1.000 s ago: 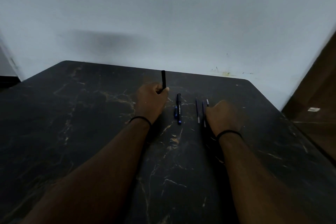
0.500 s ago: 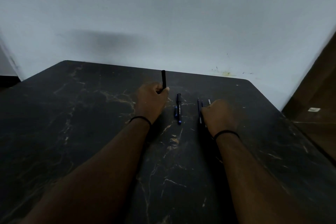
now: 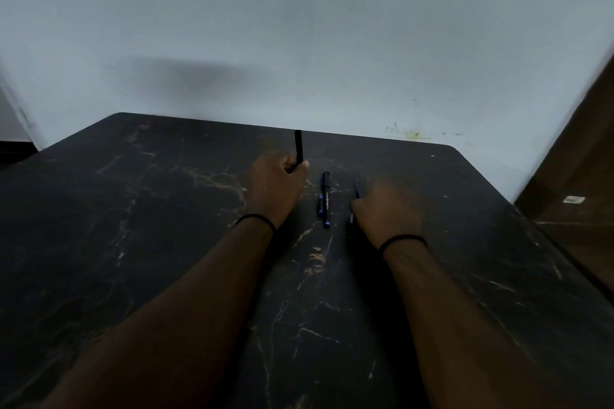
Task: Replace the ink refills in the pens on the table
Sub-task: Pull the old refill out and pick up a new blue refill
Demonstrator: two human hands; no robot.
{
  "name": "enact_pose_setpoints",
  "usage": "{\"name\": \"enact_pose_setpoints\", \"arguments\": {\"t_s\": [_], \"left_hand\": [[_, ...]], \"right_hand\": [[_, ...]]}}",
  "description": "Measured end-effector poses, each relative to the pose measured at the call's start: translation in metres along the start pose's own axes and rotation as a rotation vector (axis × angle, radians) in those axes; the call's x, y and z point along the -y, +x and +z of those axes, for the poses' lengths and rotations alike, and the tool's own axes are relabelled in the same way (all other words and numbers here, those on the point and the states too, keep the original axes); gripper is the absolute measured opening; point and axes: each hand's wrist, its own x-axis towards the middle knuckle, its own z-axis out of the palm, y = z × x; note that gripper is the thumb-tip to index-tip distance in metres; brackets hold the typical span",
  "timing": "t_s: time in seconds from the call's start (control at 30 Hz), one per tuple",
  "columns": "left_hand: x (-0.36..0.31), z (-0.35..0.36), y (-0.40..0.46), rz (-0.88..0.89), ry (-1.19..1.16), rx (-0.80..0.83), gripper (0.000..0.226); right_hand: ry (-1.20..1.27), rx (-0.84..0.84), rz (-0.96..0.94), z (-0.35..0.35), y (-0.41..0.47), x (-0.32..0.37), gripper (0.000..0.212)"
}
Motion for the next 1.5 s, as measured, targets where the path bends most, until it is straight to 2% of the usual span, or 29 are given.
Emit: {"name": "enact_pose_setpoints", "arguments": {"t_s": [0.2,0.33,0.43,0.6,0.7,0.77,0.83,1.03,1.17,1.3,1.5], "left_hand": [[0.0,-0.001,0.0,0.002,-0.015,-0.005,0.032],[0.001,0.0,0.0,0.002,-0.01,0.013,0.031],[0.001,0.002,0.001,-0.023,-0.018,0.026,0.027],[0.001,0.002,0.0,-0.032,-0.006,0.008,0.034],[0.0,0.002,0.002,-0.041,0.018,0.005,0.026],[-0.001,0.002,0.001,-0.031,0.03,0.011,0.023],[-0.001,0.002,0.001,-0.021,0.045,0.017,0.024],[-0.002,0.004,0.002,0.011,0.118,0.077,0.021],[-0.005,0.004,0.002,0.129,0.187,0.081,0.027],[-0.01,0.003,0.0,0.262,0.288,0.091,0.013],[-0.014,0.001,-0.002,0.384,0.346,0.089,0.018]], "right_hand": [[0.065,-0.01,0.018,-0.006,-0.001,0.005,0.035],[0.119,-0.053,0.07,-0.01,0.0,0.007,0.03],[0.221,-0.156,0.078,-0.012,0.0,0.009,0.025],[0.457,-0.289,-0.079,-0.004,-0.004,0.014,0.01],[0.579,-0.356,-0.219,0.0,-0.008,0.016,0.022],[0.691,-0.368,-0.269,0.002,-0.008,0.018,0.022],[0.821,-0.358,-0.265,0.004,-0.009,0.02,0.021],[0.935,-0.438,-0.231,0.005,-0.008,0.024,0.027],[0.931,-0.571,-0.32,0.002,-0.011,0.025,0.017],[0.821,-0.722,-0.381,-0.004,-0.012,0.025,0.012],[0.721,-0.802,-0.481,-0.01,-0.015,0.026,0.011]]}}
